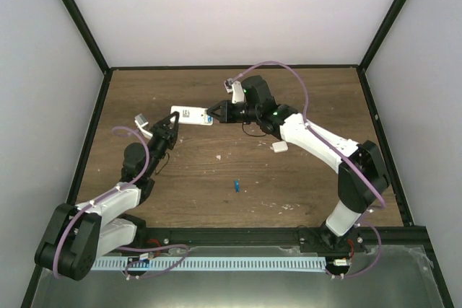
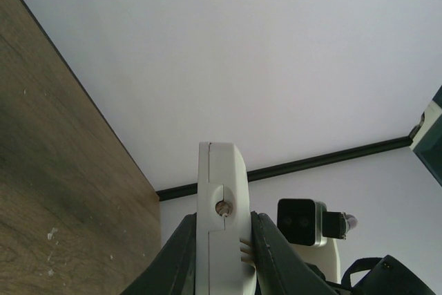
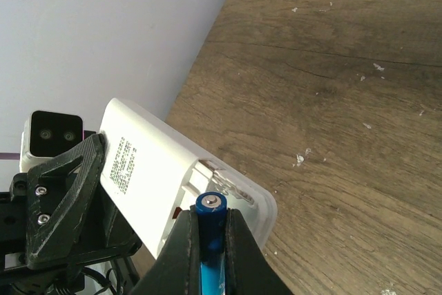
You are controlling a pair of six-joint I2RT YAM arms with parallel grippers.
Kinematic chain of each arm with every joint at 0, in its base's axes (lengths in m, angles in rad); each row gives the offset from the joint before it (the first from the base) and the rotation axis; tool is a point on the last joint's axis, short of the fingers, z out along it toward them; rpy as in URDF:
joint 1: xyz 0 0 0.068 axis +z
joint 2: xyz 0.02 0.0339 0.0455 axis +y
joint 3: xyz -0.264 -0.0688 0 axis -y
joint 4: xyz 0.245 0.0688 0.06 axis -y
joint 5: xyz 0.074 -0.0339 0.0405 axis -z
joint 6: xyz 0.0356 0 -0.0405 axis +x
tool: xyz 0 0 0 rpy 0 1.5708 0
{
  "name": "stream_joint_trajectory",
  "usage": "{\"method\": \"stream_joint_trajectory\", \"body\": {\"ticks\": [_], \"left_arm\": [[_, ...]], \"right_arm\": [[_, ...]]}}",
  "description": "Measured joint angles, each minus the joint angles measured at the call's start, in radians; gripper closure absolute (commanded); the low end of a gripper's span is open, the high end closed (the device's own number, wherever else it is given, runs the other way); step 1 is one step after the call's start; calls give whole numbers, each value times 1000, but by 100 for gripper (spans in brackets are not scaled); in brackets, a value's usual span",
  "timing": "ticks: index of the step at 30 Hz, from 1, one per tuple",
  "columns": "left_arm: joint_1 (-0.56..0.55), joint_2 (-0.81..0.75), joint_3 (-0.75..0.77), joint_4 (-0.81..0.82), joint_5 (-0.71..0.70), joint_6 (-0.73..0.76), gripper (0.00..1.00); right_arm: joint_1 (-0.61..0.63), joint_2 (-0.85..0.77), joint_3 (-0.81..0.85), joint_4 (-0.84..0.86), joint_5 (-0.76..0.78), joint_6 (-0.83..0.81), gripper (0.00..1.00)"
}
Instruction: Load the batteries into the remote control
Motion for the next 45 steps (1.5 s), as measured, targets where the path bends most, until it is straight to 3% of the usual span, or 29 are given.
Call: {"method": "stream_joint_trajectory", "body": {"ticks": [25, 39, 45], "left_arm": [[-4, 0, -8, 10, -21, 8, 100], [-4, 0, -13, 40, -22, -1, 100], [-4, 0, -15, 61, -22, -8, 100]], "right_arm": [[7, 0, 14, -69, 35, -22, 83], [7, 0, 60, -86, 46, -83, 56], [6, -8, 82, -66, 41, -92, 40]]}}
